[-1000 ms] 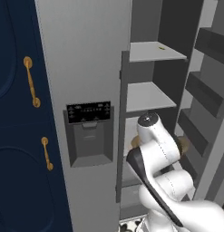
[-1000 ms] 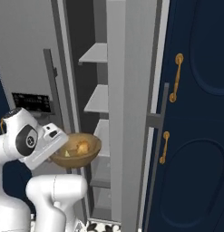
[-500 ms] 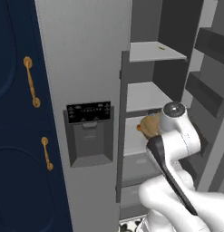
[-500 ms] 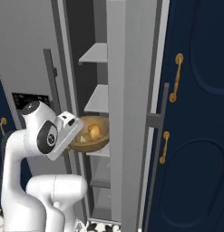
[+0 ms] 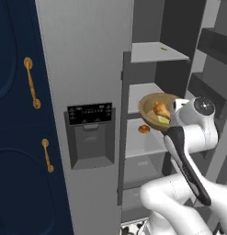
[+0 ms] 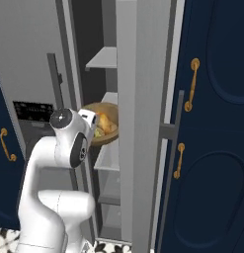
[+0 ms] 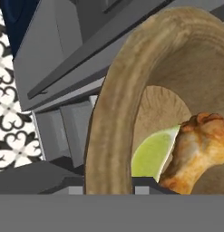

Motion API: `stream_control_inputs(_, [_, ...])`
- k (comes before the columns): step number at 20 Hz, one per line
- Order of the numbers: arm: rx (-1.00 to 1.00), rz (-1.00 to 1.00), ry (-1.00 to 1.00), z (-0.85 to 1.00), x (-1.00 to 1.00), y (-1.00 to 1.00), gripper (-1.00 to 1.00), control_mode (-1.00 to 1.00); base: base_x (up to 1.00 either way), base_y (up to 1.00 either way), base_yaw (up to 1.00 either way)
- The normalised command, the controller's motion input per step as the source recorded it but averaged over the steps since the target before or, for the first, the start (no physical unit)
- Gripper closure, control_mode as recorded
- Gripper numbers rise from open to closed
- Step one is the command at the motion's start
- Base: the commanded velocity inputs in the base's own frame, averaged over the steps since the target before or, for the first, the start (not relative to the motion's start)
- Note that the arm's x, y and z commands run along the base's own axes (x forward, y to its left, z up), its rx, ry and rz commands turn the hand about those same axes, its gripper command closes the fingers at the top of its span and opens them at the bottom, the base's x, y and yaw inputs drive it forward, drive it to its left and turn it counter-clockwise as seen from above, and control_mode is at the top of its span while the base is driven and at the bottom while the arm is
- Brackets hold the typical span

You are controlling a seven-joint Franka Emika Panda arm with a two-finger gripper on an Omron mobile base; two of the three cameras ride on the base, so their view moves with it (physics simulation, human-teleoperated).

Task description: Pick the chicken drumstick and lemon wedge from their plates and place them in the bowl. Then put the bowl in the fridge.

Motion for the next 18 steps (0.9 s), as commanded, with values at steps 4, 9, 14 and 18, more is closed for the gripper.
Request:
stream_control_inputs(4, [-0.01,0.06,-0.02,0.03,0.75,-0.10,1.00,-1.00,0.00,0.00,0.00])
stream_control_inputs(9, [0.00,0.00,0.00,0.14,0.51,-0.27,1.00,-1.00,0.00,0.00,0.00])
stream_control_inputs(14, [-0.02,0.03,0.03,0.16,0.20,-0.01,1.00,-1.00,0.00,0.00,0.00])
stream_control_inputs(18, [-0.04,0.05,0.05,0.07,0.11,-0.03,1.00,-1.00,0.00,0.00,0.00])
